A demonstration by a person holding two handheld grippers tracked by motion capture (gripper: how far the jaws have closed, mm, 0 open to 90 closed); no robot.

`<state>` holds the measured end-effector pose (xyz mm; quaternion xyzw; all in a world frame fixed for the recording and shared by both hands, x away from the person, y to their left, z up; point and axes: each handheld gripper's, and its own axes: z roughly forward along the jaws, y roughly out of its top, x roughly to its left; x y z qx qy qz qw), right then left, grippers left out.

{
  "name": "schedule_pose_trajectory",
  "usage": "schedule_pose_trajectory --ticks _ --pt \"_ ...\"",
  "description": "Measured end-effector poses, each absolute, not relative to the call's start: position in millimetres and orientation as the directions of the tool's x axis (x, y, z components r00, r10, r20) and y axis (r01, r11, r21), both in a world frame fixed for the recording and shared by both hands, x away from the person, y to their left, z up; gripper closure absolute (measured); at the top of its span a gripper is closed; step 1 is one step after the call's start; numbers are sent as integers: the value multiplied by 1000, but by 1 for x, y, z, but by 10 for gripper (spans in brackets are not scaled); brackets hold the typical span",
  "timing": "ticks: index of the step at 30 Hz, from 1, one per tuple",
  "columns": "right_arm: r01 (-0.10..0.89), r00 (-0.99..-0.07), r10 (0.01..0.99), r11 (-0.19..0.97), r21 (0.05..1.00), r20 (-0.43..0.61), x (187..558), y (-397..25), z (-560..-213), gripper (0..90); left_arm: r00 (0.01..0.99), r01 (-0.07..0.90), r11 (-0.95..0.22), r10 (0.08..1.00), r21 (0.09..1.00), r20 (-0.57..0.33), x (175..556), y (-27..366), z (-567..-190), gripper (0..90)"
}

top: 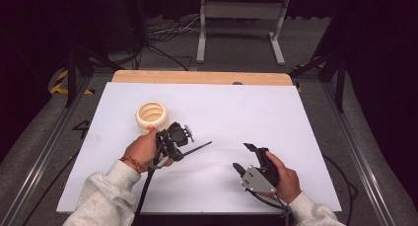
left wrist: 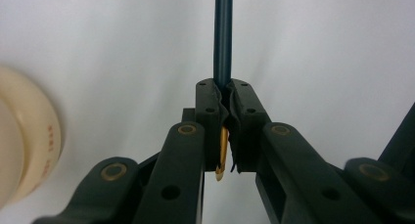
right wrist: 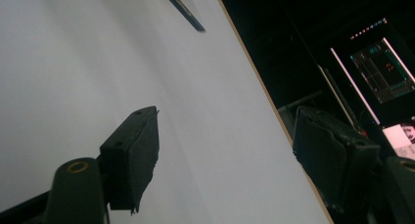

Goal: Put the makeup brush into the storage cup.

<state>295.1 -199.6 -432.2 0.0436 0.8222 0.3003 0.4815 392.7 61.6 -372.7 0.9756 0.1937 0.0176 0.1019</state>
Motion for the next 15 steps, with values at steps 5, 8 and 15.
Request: schedule_pose_trajectory --ticks 5,8,15 --pt "-257 -527 304 833 489 -794 294 -182 -438 276 938 343 -920 347 189 -12 393 43 -374 841" --pt "-282 -518 272 841 463 -811 292 -171 -442 296 945 323 -930 326 175 -10 392 32 -375 841" --pt "-314 -505 188 869 383 -842 292 -153 -452 391 954 297 -938 300 177 -10 392 15 -376 840"
